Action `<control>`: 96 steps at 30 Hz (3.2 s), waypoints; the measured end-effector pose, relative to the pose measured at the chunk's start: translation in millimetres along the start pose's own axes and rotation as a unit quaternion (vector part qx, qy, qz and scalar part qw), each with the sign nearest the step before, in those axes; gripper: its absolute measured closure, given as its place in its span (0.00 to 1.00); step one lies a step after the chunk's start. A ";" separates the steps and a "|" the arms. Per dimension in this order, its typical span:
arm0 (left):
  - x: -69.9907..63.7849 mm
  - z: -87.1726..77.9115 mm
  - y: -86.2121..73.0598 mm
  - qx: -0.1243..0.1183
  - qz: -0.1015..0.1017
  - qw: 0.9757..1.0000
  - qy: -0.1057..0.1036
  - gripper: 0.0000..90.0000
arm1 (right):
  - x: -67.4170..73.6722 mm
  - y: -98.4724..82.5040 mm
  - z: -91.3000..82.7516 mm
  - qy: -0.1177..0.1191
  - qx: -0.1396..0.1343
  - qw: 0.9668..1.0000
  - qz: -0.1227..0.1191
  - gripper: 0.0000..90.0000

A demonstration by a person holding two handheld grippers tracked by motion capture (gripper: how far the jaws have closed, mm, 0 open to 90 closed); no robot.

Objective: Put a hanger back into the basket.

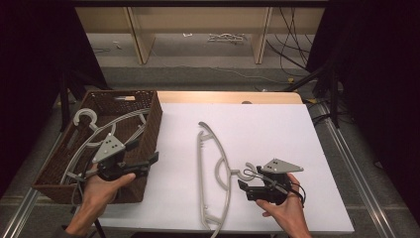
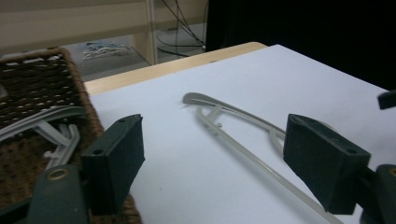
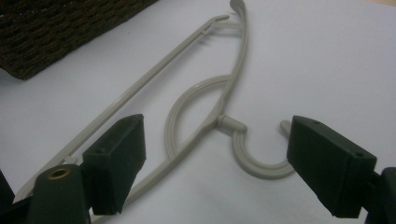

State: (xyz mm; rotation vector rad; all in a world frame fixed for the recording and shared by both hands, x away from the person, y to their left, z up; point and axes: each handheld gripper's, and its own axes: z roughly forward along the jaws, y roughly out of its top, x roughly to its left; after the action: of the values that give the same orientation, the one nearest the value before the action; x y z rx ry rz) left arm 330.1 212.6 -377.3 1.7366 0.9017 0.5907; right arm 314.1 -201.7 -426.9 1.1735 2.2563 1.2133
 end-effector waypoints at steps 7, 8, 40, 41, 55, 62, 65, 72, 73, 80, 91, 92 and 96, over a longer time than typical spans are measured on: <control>-17.9 1.9 -16.1 -0.012 0.011 1.000 -0.012 0.20 | 0.9 0.8 -0.5 0.001 -0.013 1.000 0.004 0.19; -21.9 2.5 -21.0 -0.010 0.018 1.000 -0.017 0.19 | 0.9 0.2 0.1 0.001 -0.020 1.000 0.001 0.19; -47.4 9.3 -62.9 -0.002 0.035 0.999 -0.032 0.19 | 39.8 -16.0 43.5 0.016 0.108 0.993 -0.048 0.19; -47.2 9.9 -63.0 0.001 0.038 0.999 -0.031 0.19 | 39.6 -17.3 47.7 0.014 0.115 0.991 -0.058 0.19; -47.8 12.1 -64.7 0.007 0.043 0.998 -0.036 0.19 | 42.6 -15.4 75.6 0.011 0.177 0.981 -0.083 0.27; -48.6 12.7 -65.7 0.011 0.039 0.999 -0.036 0.19 | 42.0 -11.5 75.0 0.010 0.205 0.975 -0.087 0.33; -49.1 12.6 -65.8 0.009 0.041 0.998 -0.038 0.19 | 40.8 -9.0 75.1 0.013 0.215 0.973 -0.088 0.36; -48.2 11.9 -66.4 0.007 0.042 0.998 -0.038 0.19 | 33.2 2.5 79.5 0.022 0.255 0.962 -0.090 0.48; -48.2 11.9 -66.4 0.007 0.042 0.998 -0.038 0.19 | 33.2 2.5 79.5 0.022 0.255 0.962 -0.090 0.48; -48.3 11.3 -66.9 0.007 0.040 0.998 -0.038 0.20 | 22.9 10.3 82.2 0.027 0.276 0.958 -0.077 0.67; -47.8 12.8 -66.7 0.010 0.043 0.998 -0.041 0.20 | 0.8 18.1 86.4 0.067 0.295 0.952 -0.052 0.86; -48.1 13.8 -67.0 0.007 0.041 0.998 -0.044 0.20 | 1.3 19.8 87.0 0.067 0.301 0.949 -0.062 0.86; -47.8 13.7 -67.0 0.007 0.038 0.998 -0.045 0.20 | -0.1 22.1 87.6 0.072 0.310 0.946 -0.064 0.86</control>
State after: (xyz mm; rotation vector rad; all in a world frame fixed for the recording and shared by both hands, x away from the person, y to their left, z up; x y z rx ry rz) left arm 292.6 178.0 -443.3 1.8030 0.7807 0.5519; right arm 378.5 -148.0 -460.6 1.1264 2.8897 0.5544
